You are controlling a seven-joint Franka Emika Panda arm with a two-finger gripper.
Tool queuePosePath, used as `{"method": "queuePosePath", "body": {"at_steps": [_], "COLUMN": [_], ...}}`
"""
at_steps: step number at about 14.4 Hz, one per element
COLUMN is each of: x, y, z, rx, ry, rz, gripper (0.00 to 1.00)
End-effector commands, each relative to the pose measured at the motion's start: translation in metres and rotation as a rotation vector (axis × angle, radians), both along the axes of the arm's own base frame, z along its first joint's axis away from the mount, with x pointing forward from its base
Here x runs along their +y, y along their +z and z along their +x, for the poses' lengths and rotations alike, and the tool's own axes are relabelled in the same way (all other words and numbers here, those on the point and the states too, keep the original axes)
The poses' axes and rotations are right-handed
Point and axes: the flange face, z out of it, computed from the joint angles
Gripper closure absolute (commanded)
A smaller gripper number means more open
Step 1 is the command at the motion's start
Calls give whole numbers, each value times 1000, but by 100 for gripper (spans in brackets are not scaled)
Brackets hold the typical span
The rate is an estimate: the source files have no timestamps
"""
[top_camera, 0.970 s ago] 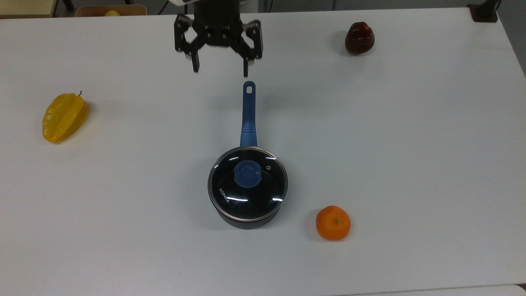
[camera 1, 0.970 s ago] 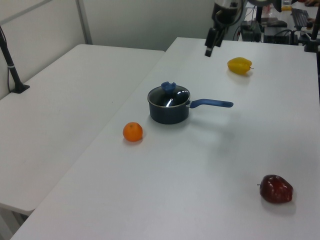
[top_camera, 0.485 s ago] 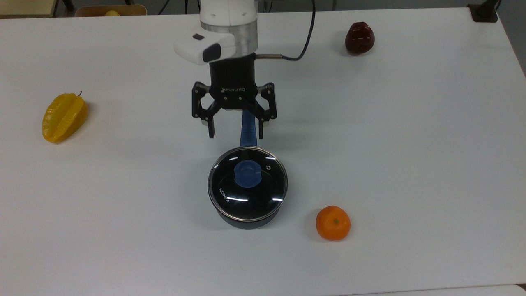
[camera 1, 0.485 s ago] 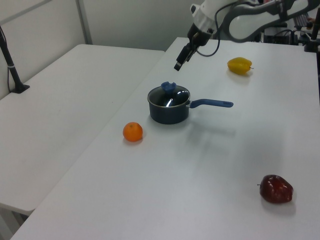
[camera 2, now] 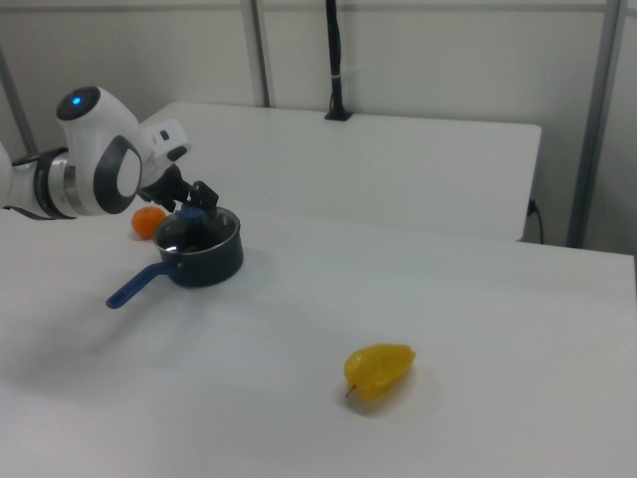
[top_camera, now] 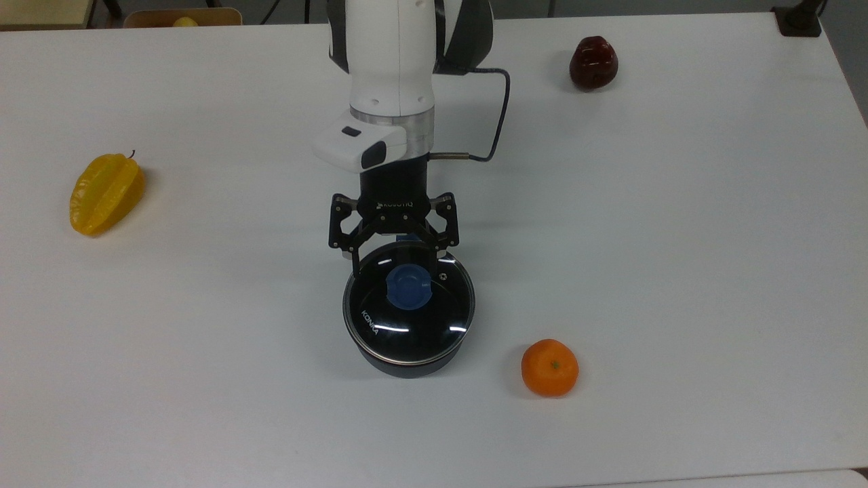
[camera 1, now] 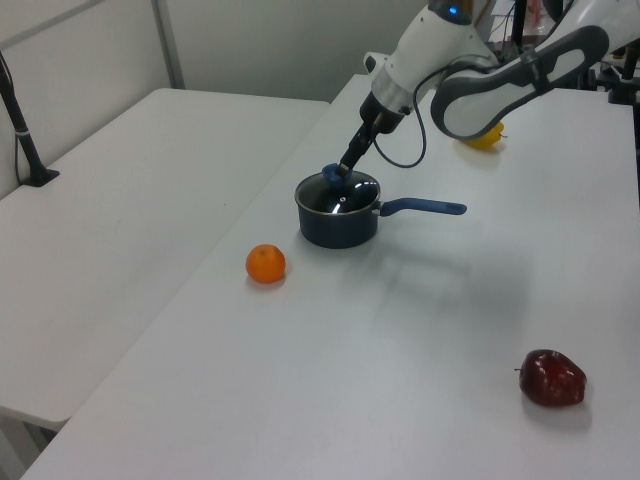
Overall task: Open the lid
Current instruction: 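Close the gripper on the blue lid knob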
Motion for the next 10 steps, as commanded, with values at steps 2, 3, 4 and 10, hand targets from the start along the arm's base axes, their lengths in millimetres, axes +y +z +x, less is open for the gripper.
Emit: {"method": "queuePosePath", "body": {"at_steps": [2,3,4,10], "x": [5,7,12,17], "y": [-6,-6,-6,-11], "z": [7,7,6,5], "rx": [-48,-50,-50,-41], "ry": [16,19,25,34], "rz": [-2,-1,-1,-3], "gripper": [1,4,8,29]}}
